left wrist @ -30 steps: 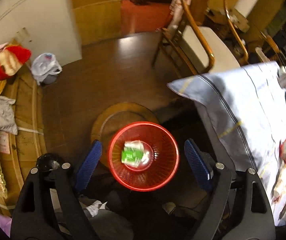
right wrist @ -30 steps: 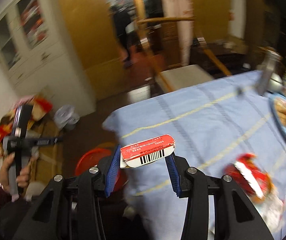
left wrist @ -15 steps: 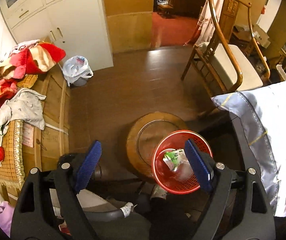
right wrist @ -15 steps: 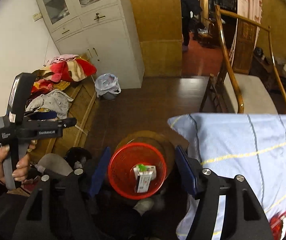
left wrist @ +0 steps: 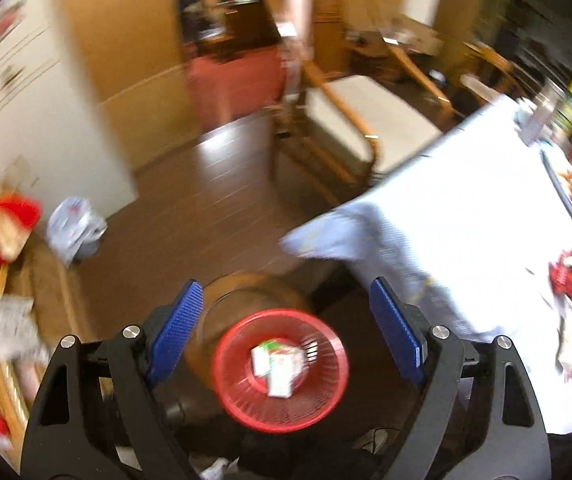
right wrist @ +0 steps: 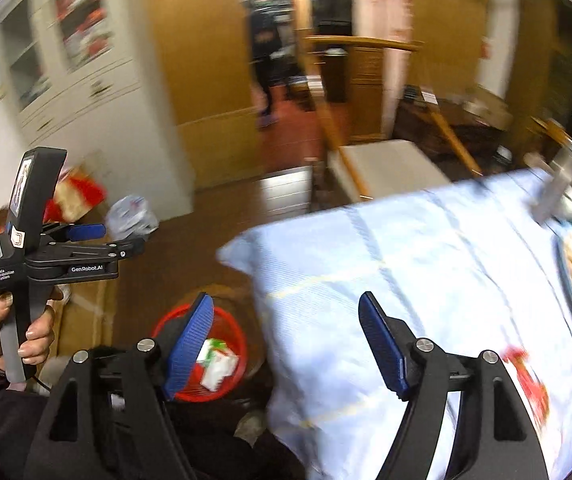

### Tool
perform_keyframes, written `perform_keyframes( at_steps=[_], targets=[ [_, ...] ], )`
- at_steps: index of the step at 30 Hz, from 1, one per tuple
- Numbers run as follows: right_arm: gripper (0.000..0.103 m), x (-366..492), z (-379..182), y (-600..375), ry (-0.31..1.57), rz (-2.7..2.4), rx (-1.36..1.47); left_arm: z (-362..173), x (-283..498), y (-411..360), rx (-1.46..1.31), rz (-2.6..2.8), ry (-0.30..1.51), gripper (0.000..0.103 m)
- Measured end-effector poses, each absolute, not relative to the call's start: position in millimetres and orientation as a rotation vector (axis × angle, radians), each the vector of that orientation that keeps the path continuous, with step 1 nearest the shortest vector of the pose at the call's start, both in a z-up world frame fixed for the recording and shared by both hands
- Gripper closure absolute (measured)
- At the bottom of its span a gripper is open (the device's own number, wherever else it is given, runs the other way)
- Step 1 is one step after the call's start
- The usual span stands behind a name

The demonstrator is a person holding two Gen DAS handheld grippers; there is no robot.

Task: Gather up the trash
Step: 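Drop the red-white barcode box into the red basket with the right gripper, then grasp the red snack bag from the pile with the left gripper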

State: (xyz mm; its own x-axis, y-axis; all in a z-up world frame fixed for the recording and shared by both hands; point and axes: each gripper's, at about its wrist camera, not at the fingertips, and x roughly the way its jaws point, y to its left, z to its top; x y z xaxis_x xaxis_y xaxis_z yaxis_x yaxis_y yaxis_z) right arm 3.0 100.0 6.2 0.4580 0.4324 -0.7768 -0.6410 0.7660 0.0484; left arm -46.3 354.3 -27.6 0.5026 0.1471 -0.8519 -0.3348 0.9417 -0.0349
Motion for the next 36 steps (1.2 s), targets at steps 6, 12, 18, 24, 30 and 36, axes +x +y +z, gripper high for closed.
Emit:
perform_keyframes(
  at_steps=[6, 12, 18, 24, 30, 36],
  targets=[
    [0.025, -13.2, 12.0, -14.7, 0.856, 0.349, -0.102, -19.3, 19.1, 256.3, -0.053, 0.004, 0.995, 0.02],
    [0.024, -63.4, 11.7, -120.6, 0.843, 0.013, 0.067, -20.8, 57.9, 139.4, 0.105, -0.294, 0.983, 0.02],
    [0.023, -139.0, 4.9, -195.0, 0.815, -0.29, 0.253, -28.6, 86.0, 43.0, 0.174, -0.545, 1.005, 0.02],
    [0.021, -204.7, -0.2, -223.3, 0.777, -0.525, 0.363, -30.4, 92.7, -32.8, 0.281, -0.723, 0.968, 0.02],
    [0.021, -223.4, -4.2, -231.4, 0.769, -0.603, 0.409, -62.3, 106.6, -66.9, 0.381, -0.693, 1.009, 0.02],
    [0.02, -188.3, -3.5, -222.9, 0.789, -0.5, 0.382, -70.8, 123.2, 2.9, 0.318, -0.573, 1.068, 0.02]
  ],
)
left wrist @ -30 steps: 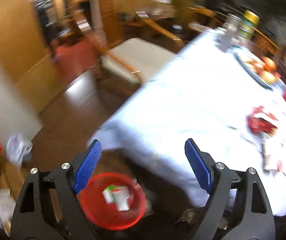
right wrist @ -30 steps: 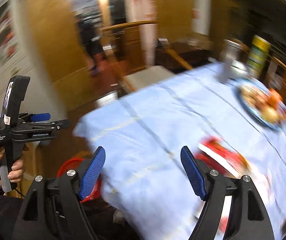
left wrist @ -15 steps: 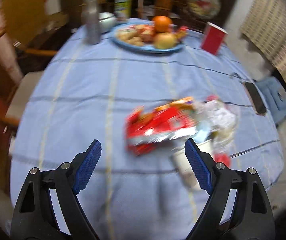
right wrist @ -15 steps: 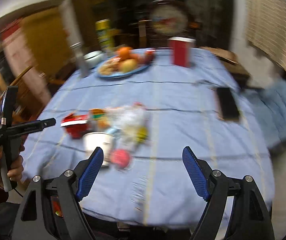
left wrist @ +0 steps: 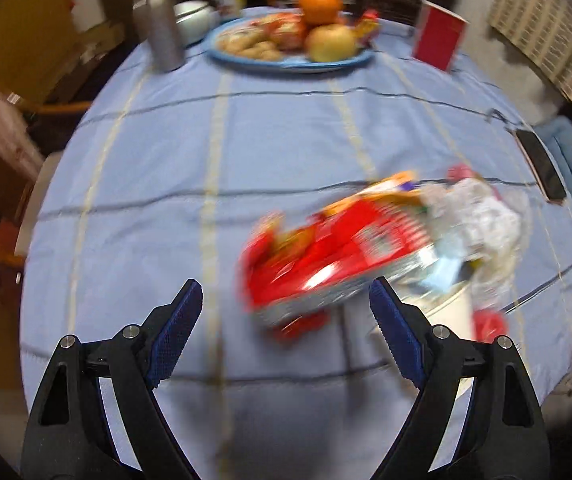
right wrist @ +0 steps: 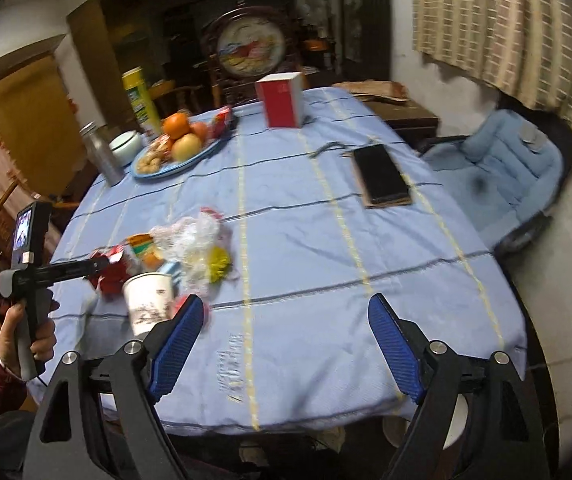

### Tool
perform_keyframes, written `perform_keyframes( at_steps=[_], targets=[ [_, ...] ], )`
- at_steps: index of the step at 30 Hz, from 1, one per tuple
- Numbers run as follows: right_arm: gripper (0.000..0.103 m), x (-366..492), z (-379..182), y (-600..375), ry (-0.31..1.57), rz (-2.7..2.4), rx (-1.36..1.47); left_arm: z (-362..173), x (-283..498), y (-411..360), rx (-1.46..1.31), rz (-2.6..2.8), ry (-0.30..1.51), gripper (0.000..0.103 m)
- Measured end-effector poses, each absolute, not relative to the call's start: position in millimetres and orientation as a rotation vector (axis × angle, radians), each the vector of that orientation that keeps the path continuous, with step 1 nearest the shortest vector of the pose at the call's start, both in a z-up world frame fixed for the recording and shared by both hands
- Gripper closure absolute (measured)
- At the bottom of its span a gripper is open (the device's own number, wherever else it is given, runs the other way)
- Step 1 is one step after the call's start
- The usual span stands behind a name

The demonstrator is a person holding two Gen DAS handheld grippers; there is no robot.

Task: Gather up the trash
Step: 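Grasp the red snack bag from the pile with the left gripper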

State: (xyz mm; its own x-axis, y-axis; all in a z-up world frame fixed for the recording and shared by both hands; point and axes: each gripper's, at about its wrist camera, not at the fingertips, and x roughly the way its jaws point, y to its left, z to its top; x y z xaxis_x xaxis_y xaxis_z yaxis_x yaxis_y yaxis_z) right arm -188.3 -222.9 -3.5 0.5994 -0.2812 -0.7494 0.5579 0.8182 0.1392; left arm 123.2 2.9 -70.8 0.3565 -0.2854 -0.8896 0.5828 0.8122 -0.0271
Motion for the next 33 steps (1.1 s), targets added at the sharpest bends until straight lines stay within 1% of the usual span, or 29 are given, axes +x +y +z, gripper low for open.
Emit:
perform_keyframes(
  at_steps=[5, 8, 11, 14, 17, 19, 22, 26, 27, 28, 33],
  targets=[
    [0.02, -142.5, -5.7, -202.6, 0.83, -0.344, 0.32, -65.8, 127.1, 71.6, 0.252, -0.446, 1.088, 0.02],
    [0.02, -123.3, -6.8, -188.4, 0.85, -0.272, 0.281, -61.1, 121.7, 92.3, 0.208, -0.446, 1.096, 0.02],
    [0.02, -115.0, -6.9, -176.3, 0.863, -0.237, 0.236, -55.9, 117.1, 83.6, 0.204, -0.516, 1.088, 0.02],
    [0.02, -119.5, -7.2, -174.1, 0.869, -0.256, 0.218, -51.4, 118.7, 54.6, 0.223, -0.606, 1.063, 0.02],
    [0.02, -135.6, -5.8, -183.8, 0.862, -0.326, 0.229, -59.8, 130.4, 17.3, 0.267, -0.675, 1.067, 0.017],
    [0.02, -147.1, -5.4, -192.5, 0.853, -0.371, 0.252, -72.0, 142.9, -0.7, 0.281, -0.669, 1.097, 0.017],
    [0.019, -161.7, -7.7, -210.4, 0.838, -0.426, 0.324, -88.3, 156.5, -19.3, 0.216, -0.726, 1.19, 0.018],
    [0.019, -160.4, -13.8, -222.8, 0.828, -0.413, 0.395, -89.0, 129.3, -23.7, 0.155, -0.83, 1.215, 0.019],
    [0.019, -156.0, -14.2, -222.7, 0.832, -0.4, 0.392, -89.6, 121.2, -23.5, 0.161, -0.845, 1.218, 0.023],
    [0.019, -149.8, -13.6, -219.9, 0.836, -0.38, 0.376, -90.4, 112.0, -22.1, 0.171, -0.854, 1.22, 0.025],
    [0.019, -126.6, -10.8, -202.1, 0.858, -0.297, 0.277, -90.1, 84.0, 0.6, 0.114, -0.881, 1.264, 0.025]
  ],
)
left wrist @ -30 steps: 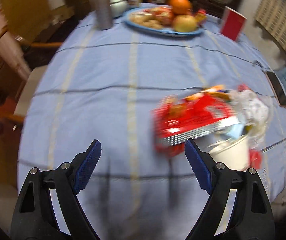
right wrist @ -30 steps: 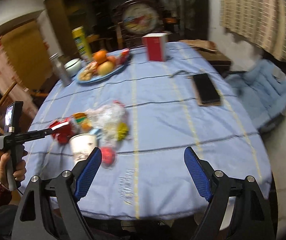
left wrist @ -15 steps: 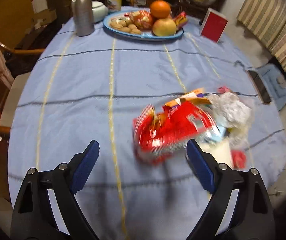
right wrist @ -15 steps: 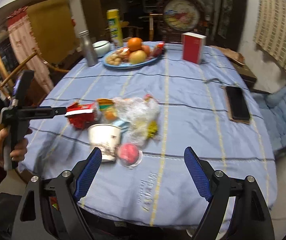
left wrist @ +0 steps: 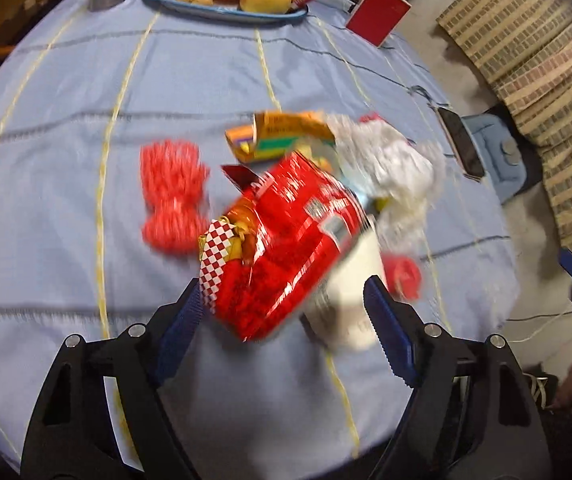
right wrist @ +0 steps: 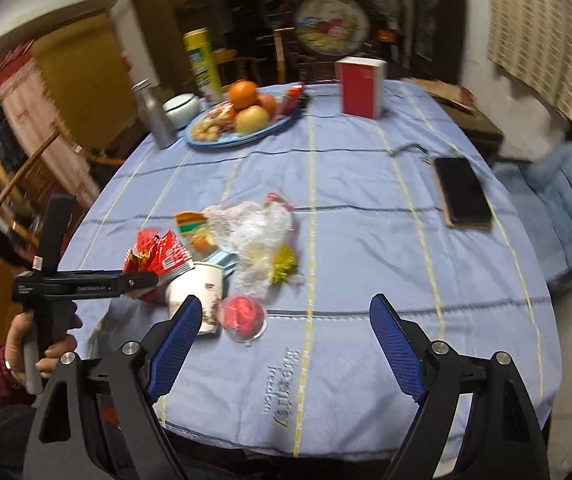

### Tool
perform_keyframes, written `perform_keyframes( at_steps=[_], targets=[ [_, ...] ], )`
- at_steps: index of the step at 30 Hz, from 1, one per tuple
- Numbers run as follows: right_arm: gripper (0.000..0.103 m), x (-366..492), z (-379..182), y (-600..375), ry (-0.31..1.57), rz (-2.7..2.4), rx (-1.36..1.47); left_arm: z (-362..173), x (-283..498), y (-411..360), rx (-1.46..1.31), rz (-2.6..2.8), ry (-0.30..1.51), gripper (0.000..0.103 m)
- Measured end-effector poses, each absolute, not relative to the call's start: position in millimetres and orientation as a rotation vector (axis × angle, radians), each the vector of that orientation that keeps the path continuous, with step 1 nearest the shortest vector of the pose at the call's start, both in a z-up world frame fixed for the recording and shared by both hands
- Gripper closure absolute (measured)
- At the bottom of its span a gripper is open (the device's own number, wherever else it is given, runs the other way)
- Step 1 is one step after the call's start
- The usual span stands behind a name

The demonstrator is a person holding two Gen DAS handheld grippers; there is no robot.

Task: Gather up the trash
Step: 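Grasp the red snack bag from the pile with the left gripper, then grasp the white paper cup with the right gripper while the left gripper holds the snack bag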

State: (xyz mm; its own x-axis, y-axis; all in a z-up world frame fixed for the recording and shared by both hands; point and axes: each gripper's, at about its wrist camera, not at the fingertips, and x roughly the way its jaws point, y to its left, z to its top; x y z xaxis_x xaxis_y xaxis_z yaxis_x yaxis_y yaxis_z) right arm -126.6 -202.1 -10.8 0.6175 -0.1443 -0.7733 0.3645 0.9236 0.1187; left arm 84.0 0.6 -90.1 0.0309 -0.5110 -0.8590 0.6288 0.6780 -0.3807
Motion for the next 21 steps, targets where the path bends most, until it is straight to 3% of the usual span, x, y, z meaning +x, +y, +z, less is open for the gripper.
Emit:
perform_keyframes(
  at_steps=[14, 18, 21],
  targets=[
    [0.019, -157.5, -13.2, -214.8, 0.863, -0.381, 0.312, -116.5, 111.1, -25.9, 0.074, -0.865, 1.322, 0.025],
    [0.019, -165.4, -14.4, -216.0, 0.853, -0.403, 0.339, -104.5, 103.5, -26.3, 0.071, -0.91, 1.278, 0.051],
    [0.019, -161.8, -15.8, -212.2, 0.852, -0.385, 0.346, -88.8, 101.4, -16.2, 0.043, -0.919, 1.241, 0.056]
  ],
)
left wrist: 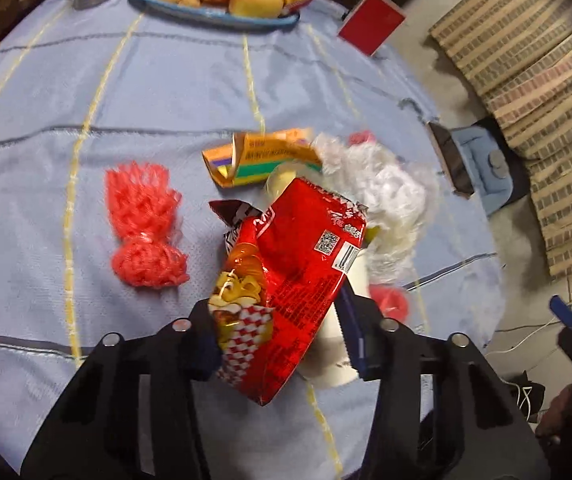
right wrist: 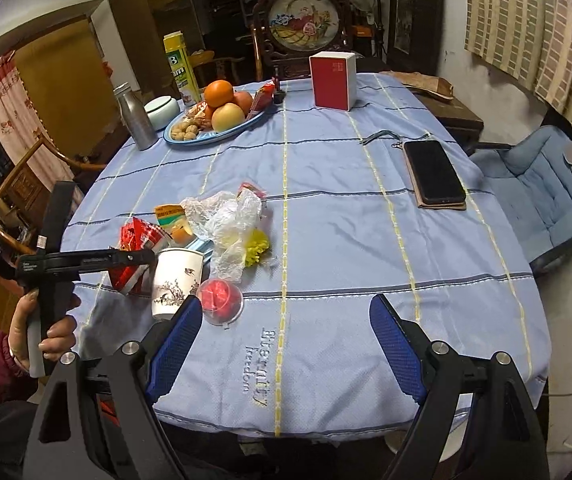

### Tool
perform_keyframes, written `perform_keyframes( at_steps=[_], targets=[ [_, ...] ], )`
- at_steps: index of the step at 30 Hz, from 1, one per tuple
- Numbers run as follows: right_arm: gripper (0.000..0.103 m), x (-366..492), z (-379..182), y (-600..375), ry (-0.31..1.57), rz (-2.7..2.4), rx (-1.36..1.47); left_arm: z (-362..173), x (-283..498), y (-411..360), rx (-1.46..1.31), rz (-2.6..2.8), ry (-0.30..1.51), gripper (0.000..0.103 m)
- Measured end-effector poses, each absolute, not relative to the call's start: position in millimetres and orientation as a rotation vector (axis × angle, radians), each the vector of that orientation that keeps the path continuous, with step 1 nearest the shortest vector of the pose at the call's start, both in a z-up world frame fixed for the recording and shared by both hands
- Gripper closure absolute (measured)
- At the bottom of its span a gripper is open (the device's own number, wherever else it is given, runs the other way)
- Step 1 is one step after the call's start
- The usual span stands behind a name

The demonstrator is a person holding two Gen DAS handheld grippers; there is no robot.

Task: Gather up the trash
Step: 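Grasp the white paper cup with the right gripper while the left gripper holds the snack bag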

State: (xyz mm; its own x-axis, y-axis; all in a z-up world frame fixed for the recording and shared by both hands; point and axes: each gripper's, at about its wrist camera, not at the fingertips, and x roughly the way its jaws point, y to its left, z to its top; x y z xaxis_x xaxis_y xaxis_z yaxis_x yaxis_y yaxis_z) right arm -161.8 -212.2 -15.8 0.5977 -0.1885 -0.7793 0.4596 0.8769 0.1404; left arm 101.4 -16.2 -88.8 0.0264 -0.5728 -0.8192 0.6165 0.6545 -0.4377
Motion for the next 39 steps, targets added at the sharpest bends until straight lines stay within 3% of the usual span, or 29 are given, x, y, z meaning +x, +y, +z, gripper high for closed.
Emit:
perform_keyframes(
  at_steps=[8, 18, 31, 39],
  targets=[
    [0.019, -115.5, -30.3, -182.1, 0.919, -0.197, 0.335, -38.3, 103.4, 47.1, -0.012, -0.837, 1.119, 0.056],
    [0.019, -41.9, -79.1, -140.8, 1.05, -0.054, 0.319, -24.1, 87.1, 121.9, -0.033, -0.69, 1.106, 0.056],
    [0.019, 35.2, -137.8, -123.1, 1.277, 0.007, 0.127, -1.1, 42.0, 158.2, -0.129, -0.452, 1.031, 0.056],
    [0.021, 45.9, -151.2, -107.7, 1.247, 0.057, 0.023, 4.1, 27.1, 169.9, -0.152, -0.331, 1.032, 0.056]
  ],
)
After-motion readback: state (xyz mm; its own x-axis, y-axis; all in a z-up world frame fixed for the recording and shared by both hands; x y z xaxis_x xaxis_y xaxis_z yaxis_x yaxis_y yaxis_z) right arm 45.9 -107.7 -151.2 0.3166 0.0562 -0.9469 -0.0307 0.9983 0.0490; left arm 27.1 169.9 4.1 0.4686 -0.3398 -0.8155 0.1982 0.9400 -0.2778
